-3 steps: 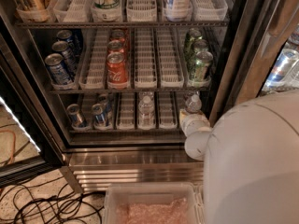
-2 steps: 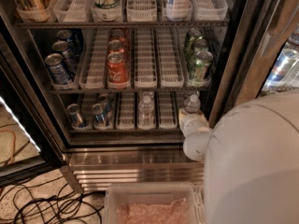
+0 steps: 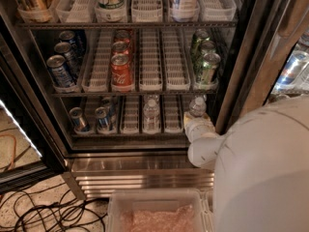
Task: Pick water bottle from bottom shelf of fridge
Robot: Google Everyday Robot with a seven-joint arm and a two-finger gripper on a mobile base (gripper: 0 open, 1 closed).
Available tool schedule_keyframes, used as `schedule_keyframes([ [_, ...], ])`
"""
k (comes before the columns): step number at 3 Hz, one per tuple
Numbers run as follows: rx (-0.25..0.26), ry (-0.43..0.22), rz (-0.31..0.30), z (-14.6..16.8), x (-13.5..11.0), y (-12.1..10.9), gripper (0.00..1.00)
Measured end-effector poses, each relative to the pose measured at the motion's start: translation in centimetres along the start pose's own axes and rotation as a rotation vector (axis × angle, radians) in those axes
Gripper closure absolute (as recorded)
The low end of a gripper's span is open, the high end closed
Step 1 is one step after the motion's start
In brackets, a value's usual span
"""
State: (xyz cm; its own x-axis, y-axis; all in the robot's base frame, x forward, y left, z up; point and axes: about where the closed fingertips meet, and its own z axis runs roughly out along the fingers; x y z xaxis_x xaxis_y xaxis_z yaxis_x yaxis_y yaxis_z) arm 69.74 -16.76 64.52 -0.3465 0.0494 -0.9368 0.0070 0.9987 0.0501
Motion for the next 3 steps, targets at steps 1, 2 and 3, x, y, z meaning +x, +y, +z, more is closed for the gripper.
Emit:
schedule_keyframes([
  [1, 0.003, -0.012, -0.002, -0.5, -0.4, -0.1, 1.0],
  [2, 0.003, -0.011, -0.002, -0.4, -0.2, -0.1, 1.0],
  [3, -0.056, 0.015, 0.0, -3.0, 0.2, 1.3, 1.0],
])
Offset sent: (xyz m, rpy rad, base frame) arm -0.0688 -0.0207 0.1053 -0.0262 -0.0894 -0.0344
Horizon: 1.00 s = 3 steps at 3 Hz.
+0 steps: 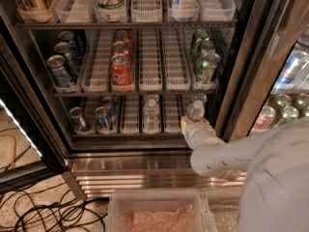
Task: Pick water bottle from bottom shelf of fridge
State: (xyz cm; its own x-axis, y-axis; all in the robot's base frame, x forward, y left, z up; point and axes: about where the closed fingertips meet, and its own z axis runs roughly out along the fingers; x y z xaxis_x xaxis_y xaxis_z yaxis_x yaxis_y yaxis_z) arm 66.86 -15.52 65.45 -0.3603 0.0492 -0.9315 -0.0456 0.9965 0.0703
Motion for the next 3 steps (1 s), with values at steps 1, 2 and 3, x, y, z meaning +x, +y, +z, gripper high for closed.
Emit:
schedule_keyframes([
  [1, -0.005, -0.002, -0.001, -0.4, -0.2, 0.2, 1.0],
  [2, -0.022, 0.055, 0.018, -1.7, 0.6, 0.4, 1.0],
  [3, -0.051, 0.156, 0.049, -4.5, 2.2, 1.2, 1.0],
])
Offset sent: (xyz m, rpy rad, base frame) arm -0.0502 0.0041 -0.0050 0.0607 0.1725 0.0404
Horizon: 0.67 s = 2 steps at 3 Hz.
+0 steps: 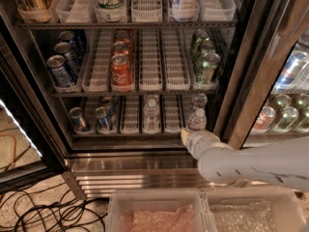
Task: Pick water bottle from bottom shelf of fridge
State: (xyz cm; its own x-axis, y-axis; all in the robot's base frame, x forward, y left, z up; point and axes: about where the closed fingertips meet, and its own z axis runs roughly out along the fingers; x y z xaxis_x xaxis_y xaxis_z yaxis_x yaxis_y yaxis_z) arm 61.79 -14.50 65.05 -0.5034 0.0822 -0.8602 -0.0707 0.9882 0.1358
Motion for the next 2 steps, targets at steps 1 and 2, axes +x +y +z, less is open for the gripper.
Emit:
schedule_keyframes([
  [1, -0.047, 0.113, 0.031, -2.5, 2.9, 1.5, 1.0],
  [2, -0.121, 0.238, 0.065, -4.9, 6.1, 3.9, 1.0],
])
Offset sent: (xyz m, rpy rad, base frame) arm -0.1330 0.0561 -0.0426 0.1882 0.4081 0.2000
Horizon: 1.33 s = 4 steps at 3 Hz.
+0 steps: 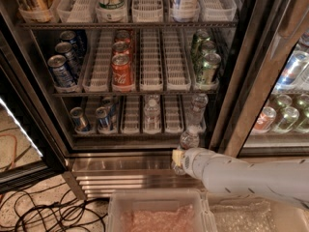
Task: Pick water bottle from bottom shelf of fridge
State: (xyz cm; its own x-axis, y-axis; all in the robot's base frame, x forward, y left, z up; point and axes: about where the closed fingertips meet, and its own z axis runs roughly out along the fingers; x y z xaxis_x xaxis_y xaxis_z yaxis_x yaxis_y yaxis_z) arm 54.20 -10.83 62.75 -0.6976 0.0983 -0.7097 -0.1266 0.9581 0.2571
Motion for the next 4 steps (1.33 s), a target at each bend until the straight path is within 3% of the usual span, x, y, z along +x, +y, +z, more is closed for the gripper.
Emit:
schedule_keyframes([
  [2, -0.032, 0.07, 0.022, 0.1, 2.0, 1.1, 1.0],
  [3, -0.079, 0.191, 0.075, -0.1, 6.1, 2.8, 1.0],
  [4, -0.087, 0.207, 0.082, 0.1, 6.9, 3.0, 1.0],
])
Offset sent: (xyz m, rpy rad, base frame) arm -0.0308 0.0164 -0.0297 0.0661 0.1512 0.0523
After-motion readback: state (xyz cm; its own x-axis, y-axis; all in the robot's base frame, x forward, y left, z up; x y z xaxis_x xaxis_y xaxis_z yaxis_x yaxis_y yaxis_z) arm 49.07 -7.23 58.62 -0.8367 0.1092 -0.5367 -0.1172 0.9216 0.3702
